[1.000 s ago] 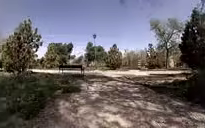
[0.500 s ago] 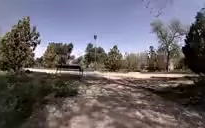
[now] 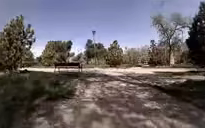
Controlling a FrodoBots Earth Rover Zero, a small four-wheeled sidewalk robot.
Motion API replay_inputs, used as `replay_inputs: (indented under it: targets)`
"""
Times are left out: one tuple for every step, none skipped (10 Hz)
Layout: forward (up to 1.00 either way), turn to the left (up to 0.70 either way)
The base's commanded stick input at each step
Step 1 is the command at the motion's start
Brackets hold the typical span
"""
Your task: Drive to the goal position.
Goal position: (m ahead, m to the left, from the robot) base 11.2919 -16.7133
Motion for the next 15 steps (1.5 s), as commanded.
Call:
replay_inputs:
  targets:
    - [0.70,0.00]
    - [0.70,0.00]
    - [0.70,0.00]
    - [0.70,0.00]
    - [0.70,0.00]
    - [0.70,0.00]
    - [0.70,0.00]
    - [0.70,0.00]
    - [0.70,0.00]
    - [0.70,0.00]
    - [0.70,0.00]
    - [0.70,0.00]
    - [0.70,0.00]
    - [0.70,0.00]
    - [0.70,0.00]
